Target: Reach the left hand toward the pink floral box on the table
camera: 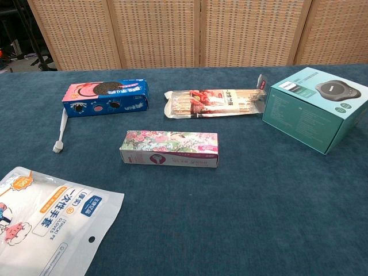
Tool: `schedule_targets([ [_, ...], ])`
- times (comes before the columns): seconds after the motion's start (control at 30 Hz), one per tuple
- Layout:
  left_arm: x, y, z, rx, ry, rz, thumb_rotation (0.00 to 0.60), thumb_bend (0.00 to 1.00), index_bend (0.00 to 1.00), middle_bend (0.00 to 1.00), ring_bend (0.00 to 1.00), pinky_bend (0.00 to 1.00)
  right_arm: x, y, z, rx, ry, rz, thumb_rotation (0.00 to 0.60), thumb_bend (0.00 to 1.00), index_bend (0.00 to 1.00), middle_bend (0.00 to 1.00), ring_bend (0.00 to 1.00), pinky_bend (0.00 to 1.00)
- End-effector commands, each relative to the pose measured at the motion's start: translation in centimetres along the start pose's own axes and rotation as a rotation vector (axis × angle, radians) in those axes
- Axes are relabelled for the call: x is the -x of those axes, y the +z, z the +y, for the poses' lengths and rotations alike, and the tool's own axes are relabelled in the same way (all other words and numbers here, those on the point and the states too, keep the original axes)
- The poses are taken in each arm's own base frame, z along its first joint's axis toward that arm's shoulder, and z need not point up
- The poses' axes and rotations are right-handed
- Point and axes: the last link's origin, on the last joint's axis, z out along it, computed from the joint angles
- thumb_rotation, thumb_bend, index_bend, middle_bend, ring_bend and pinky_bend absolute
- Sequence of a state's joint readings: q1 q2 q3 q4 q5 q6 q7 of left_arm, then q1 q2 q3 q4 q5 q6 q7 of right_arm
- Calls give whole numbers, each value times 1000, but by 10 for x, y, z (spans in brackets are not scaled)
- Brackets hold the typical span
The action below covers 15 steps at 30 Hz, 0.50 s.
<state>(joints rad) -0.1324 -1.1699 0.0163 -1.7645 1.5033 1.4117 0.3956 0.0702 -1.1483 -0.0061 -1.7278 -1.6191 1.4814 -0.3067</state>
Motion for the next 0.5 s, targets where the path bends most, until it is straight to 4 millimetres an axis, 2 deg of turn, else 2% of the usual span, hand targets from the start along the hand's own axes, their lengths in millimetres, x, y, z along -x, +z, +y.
schedule_targets([
  [0.03,1,0,0,0,3,-3,600,72,0,0,0,0,0,0,0,2,1,1,600,196,0,0,0,0],
  [0.5,1,1,1,8,-6,3,600,73,0,0,0,0,0,0,-1,-1,0,1,600,194,0,0,0,0],
])
